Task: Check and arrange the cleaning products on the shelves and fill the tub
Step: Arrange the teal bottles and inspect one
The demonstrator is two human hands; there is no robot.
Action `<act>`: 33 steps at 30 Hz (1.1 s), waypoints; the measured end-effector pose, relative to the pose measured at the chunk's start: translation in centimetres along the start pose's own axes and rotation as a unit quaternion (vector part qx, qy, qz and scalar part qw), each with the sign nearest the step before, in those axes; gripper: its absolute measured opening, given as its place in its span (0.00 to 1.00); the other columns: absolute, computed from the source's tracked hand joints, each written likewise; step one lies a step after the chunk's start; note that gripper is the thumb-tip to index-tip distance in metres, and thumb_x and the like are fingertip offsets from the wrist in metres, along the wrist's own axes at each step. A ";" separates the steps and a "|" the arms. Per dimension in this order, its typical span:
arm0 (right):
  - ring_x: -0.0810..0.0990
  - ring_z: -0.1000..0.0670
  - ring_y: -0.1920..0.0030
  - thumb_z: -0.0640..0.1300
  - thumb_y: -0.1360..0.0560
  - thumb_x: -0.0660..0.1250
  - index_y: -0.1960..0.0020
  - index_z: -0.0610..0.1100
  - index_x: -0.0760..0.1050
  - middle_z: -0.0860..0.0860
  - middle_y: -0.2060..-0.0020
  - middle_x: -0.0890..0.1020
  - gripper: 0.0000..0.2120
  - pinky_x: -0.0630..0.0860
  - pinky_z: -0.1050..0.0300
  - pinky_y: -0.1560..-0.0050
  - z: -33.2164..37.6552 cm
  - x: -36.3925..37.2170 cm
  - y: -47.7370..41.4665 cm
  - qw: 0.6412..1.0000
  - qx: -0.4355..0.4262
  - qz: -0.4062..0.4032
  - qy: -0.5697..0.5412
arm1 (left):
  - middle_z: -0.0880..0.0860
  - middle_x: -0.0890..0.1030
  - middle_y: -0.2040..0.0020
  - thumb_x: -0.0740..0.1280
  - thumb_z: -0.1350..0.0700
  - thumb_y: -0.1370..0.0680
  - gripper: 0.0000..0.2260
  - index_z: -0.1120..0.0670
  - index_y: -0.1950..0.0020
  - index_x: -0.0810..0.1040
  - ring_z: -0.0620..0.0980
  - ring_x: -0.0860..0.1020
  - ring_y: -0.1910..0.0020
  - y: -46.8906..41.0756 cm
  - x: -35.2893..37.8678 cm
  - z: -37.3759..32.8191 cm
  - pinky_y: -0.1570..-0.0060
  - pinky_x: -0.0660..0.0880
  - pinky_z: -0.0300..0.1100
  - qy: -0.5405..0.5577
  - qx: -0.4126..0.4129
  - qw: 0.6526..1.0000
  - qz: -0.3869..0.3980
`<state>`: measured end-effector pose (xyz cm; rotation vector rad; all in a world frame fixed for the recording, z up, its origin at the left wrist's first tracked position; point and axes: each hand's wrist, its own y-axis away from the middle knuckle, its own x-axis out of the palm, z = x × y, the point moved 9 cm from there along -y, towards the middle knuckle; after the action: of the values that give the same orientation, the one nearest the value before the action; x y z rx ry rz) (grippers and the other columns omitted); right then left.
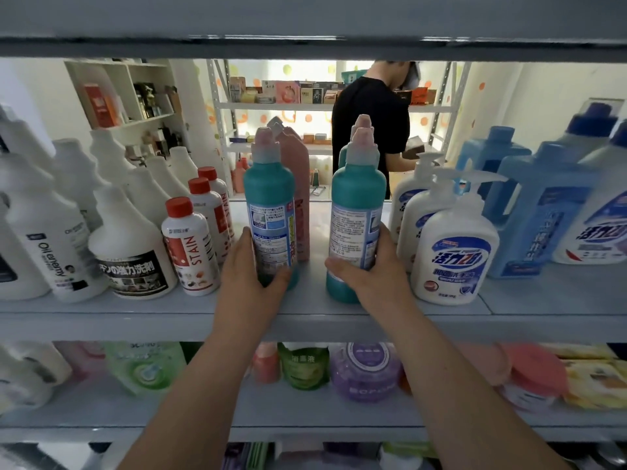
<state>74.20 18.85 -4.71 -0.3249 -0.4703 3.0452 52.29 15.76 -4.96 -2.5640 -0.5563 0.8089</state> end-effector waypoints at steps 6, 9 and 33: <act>0.84 0.54 0.41 0.51 0.26 0.76 0.33 0.61 0.72 0.59 0.40 0.84 0.24 0.80 0.44 0.36 0.4 -0.1 5.5 0.982 0.037 0.048 -0.177 | 0.43 0.79 0.42 0.71 0.55 0.22 0.18 0.40 0.36 0.75 0.39 0.79 0.44 8.0 0.6 -5.3 0.52 0.80 0.35 0.162 -0.036 0.983 0.080; 0.85 0.47 0.41 0.57 0.27 0.76 0.34 0.60 0.74 0.53 0.41 0.85 0.23 0.81 0.39 0.39 0.2 0.1 9.0 0.952 0.078 0.069 -0.289 | 0.39 0.78 0.44 0.76 0.50 0.27 0.24 0.38 0.35 0.72 0.40 0.80 0.44 12.2 2.6 -7.4 0.53 0.81 0.38 0.203 -0.059 0.968 0.136; 0.87 0.42 0.51 0.53 0.30 0.71 0.32 0.47 0.74 0.43 0.46 0.86 0.27 0.85 0.45 0.52 -4.0 2.3 21.9 0.882 0.250 0.101 -0.387 | 0.53 0.84 0.51 0.68 0.45 0.20 0.11 0.45 0.39 0.75 0.50 0.84 0.64 25.9 1.8 -4.1 0.75 0.74 0.42 0.206 -0.316 0.905 0.197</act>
<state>72.63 -0.71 -15.56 0.9418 0.3874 3.2102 62.61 -6.20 -14.96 -3.3886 -0.1712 0.1663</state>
